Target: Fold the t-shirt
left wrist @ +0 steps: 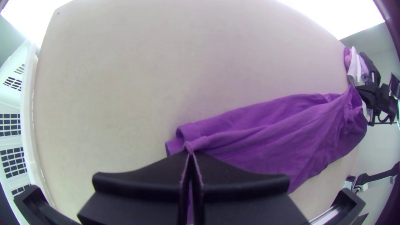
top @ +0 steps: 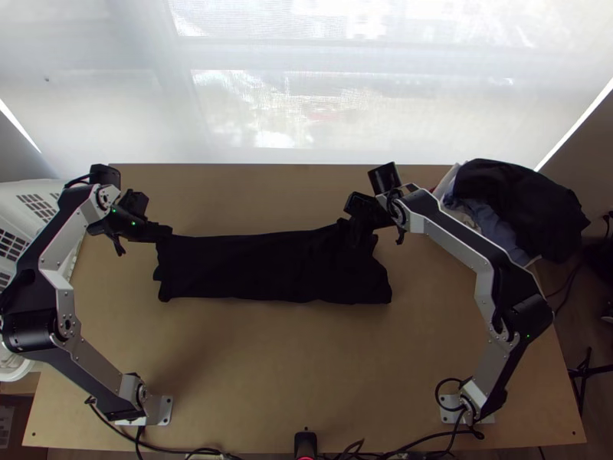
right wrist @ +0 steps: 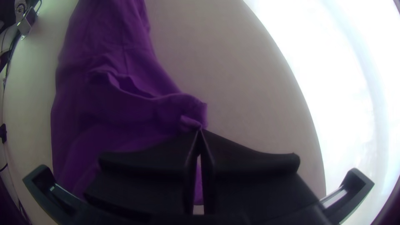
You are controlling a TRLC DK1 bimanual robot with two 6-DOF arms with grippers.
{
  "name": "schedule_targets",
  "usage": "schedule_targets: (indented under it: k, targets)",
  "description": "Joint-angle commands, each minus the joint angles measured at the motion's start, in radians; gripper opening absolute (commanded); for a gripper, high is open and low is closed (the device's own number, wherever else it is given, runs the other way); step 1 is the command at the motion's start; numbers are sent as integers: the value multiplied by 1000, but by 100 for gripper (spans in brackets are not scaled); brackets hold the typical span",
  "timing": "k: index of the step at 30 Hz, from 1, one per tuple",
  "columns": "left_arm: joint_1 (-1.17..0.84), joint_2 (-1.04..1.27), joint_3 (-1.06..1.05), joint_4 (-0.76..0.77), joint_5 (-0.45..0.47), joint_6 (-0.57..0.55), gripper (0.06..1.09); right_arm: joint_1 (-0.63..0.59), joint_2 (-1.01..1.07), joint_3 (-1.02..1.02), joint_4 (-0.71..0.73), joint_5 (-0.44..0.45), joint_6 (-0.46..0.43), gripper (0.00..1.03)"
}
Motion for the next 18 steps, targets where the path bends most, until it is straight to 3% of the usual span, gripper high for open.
schedule_targets:
  k: [1,18]
  targets:
    - [-1,41,2,24,-5,-3,9,-3,59,21,1,1,-5,3]
    - [-41,105,12,47,-20,-29,9,5,202,165,0,5,10,3]
